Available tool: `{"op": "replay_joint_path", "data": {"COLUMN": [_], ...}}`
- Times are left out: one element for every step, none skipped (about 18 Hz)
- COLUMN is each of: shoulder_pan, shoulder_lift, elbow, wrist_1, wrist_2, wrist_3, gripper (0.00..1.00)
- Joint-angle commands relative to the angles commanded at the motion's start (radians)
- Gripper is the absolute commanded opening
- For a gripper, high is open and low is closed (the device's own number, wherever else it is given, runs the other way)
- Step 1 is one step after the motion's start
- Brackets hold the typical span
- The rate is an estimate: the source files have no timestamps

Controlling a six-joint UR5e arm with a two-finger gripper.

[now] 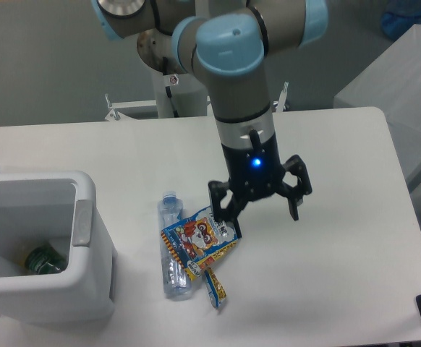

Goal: Place the trash in the trash can
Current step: 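Move the open gripper down over the colourful snack wrapper, then lower the gripper onto the snack wrapper beside the bottle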

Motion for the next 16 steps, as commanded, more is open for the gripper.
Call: {"op": "replay_joint_path", "data": {"shoulder_pan": [0.000,0.000,-0.002,-0.002,-0.002,-0.003,-0.003,-0.003,-0.003,-0.003,-0.002,-0.002,0.000,0.000,0.000,0.003], "shoulder_lift": [-0.012,-0.022,-0.032,-0.037,-0.038,-0.042,-0.046,-0.048,-0.049,-0.051,-0.051,-0.051,-0.051,-0.051,-0.049,-0.049], "elbow": [0.002,0.003,-0.001,-0.009,-0.012,-0.017,-0.021,-0.035,-0.047,-0.063,-0.073,-0.081,-0.093,-0.110,-0.133,-0.162], "wrist_1": [0.000,-0.002,-0.003,-0.003,0.000,0.000,-0.002,-0.002,-0.002,-0.002,-0.002,-0.003,-0.002,-0.002,-0.002,-0.002], "wrist_2": [0.003,0.008,0.009,0.008,0.006,0.006,0.006,0.006,0.006,0.006,0.006,0.006,0.008,0.008,0.009,0.015], "wrist_3": [0.000,0.000,-0.003,0.004,0.024,0.069,0.127,0.185,0.246,0.314,0.387,0.449,0.503,0.562,0.639,0.719], "gripper": [1.00,1.00,1.00,1.00,1.00,1.00,1.00,1.00,1.00,1.00,1.00,1.00,1.00,1.00,1.00,1.00]}}
